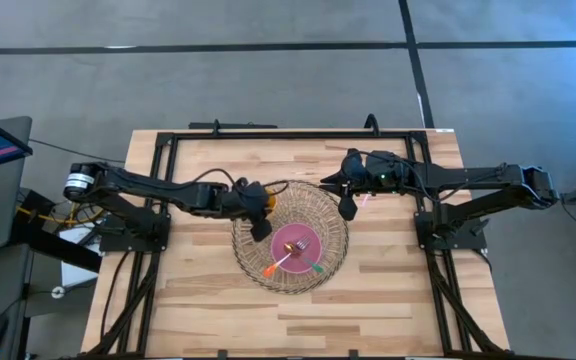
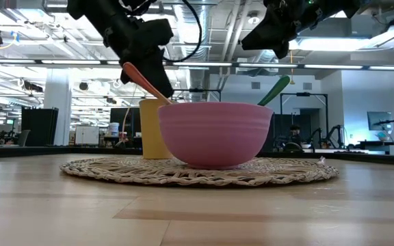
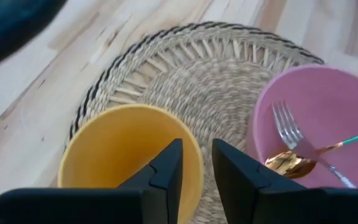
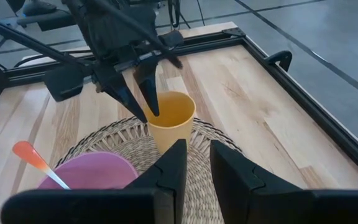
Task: Pick & Place Utensil
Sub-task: Put the pink straw into the cup
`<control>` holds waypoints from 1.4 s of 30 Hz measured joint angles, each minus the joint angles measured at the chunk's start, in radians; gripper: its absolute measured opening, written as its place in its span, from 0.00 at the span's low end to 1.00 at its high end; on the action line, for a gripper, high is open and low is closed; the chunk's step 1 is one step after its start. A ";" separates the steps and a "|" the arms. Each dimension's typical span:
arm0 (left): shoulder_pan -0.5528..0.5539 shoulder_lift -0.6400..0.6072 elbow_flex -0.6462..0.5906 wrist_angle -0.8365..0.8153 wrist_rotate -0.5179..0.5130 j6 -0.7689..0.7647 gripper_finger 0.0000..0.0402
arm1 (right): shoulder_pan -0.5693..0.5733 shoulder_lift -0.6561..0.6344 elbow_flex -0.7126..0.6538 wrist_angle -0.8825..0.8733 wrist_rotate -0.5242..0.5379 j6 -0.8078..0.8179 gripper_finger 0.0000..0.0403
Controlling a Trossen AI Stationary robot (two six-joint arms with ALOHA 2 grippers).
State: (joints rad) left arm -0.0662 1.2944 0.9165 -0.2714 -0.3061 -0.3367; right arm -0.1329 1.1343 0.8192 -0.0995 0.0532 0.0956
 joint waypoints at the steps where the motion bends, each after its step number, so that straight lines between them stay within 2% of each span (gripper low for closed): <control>1: 0.000 -0.008 0.000 0.000 0.000 0.000 0.22 | 0.000 0.000 0.000 -0.001 0.000 0.000 0.16; 14: 0.000 -0.193 0.000 0.043 -0.004 0.000 0.22 | 0.000 0.000 0.000 -0.011 0.001 0.002 0.16; 20: 0.000 -0.200 0.000 0.044 -0.004 0.004 0.22 | 0.000 0.000 -0.001 -0.013 0.044 0.013 0.16; 25: 0.000 -0.170 0.000 0.048 -0.008 0.111 0.22 | -0.003 0.000 -0.045 -0.016 0.098 0.072 0.16; 31: 0.000 -0.106 0.000 0.053 -0.031 0.150 0.22 | -0.047 0.000 -0.061 -0.095 0.166 0.224 0.16; 36: -0.002 -0.054 0.000 0.058 -0.031 0.150 0.22 | -0.075 0.010 -0.061 -0.226 0.307 0.369 0.16; 42: -0.006 -0.060 0.000 0.095 -0.043 0.188 0.22 | -0.105 0.096 -0.060 -0.370 0.350 0.518 0.16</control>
State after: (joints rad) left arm -0.0727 1.2344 0.9161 -0.1763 -0.3493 -0.1487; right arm -0.2383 1.2305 0.7593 -0.4693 0.4028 0.6135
